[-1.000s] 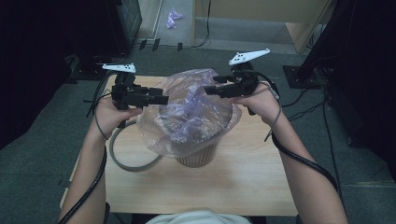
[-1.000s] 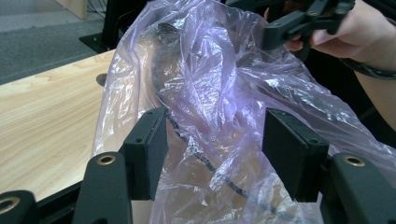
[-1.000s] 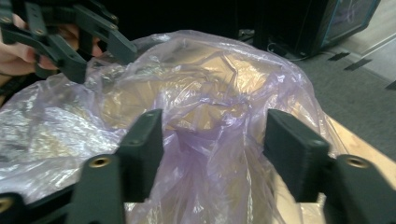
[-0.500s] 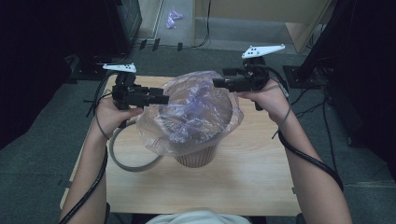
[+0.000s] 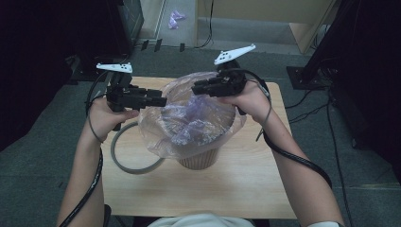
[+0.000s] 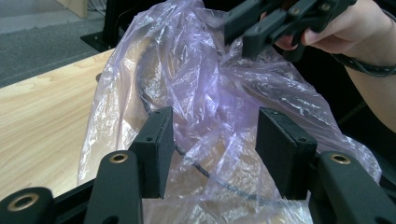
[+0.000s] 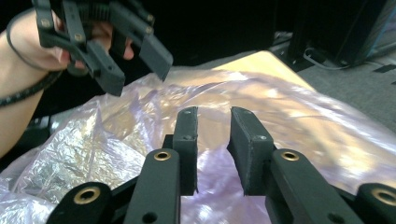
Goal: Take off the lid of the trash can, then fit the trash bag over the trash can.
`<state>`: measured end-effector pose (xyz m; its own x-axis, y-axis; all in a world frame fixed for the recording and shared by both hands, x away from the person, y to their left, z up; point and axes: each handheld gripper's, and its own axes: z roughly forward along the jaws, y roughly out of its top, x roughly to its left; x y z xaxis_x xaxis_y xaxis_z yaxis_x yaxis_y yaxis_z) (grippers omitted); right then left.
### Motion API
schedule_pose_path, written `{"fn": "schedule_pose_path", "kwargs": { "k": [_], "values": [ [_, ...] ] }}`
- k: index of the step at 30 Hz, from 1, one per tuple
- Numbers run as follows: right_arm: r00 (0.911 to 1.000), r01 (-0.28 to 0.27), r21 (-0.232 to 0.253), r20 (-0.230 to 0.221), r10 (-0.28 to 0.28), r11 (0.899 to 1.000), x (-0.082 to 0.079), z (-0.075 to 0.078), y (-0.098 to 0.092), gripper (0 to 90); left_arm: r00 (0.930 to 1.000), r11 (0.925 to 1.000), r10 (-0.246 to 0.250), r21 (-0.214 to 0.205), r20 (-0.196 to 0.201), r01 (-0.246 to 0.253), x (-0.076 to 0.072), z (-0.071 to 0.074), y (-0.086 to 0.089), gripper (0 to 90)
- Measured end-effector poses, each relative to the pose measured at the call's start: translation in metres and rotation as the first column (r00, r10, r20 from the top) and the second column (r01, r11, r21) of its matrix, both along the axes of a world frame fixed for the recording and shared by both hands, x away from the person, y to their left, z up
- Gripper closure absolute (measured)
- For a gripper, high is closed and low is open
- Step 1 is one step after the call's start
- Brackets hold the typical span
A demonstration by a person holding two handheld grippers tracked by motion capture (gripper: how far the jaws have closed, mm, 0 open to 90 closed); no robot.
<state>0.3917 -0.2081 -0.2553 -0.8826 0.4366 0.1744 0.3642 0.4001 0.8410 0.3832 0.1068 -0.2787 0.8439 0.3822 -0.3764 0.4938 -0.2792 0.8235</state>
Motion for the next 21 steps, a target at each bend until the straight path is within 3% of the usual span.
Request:
{"fn": "schedule_pose_path", "kwargs": {
  "k": [7, 13, 19, 21],
  "values": [
    [0.9983, -0.049, -0.025, -0.032, 0.048, 0.999, -0.002, -0.004, 0.018, 69.0, 1.0000, 1.0000, -0.002, -0.001, 0.001, 0.002, 0.001, -0.003, 0.005, 39.1],
    [0.9946, -0.080, -0.062, -0.071, 0.076, 0.995, -0.001, -0.012, 0.030, 69.7, 0.9994, 0.9994, -0.029, 0.017, -0.016, 0.030, -0.001, -0.005, 0.004, 38.6],
    [0.9917, -0.105, -0.147, -0.090, 0.092, 0.984, 0.001, -0.026, 0.050, 65.8, 0.9983, 0.9978, -0.057, 0.035, -0.016, 0.057, -0.001, -0.008, 0.001, 37.5],
    [0.9910, -0.102, -0.154, -0.102, 0.086, 0.983, 0.005, -0.031, 0.054, 62.2, 0.9983, 0.9971, -0.058, 0.048, -0.009, 0.059, -0.001, -0.011, 0.000, 37.2]
  ]
}}
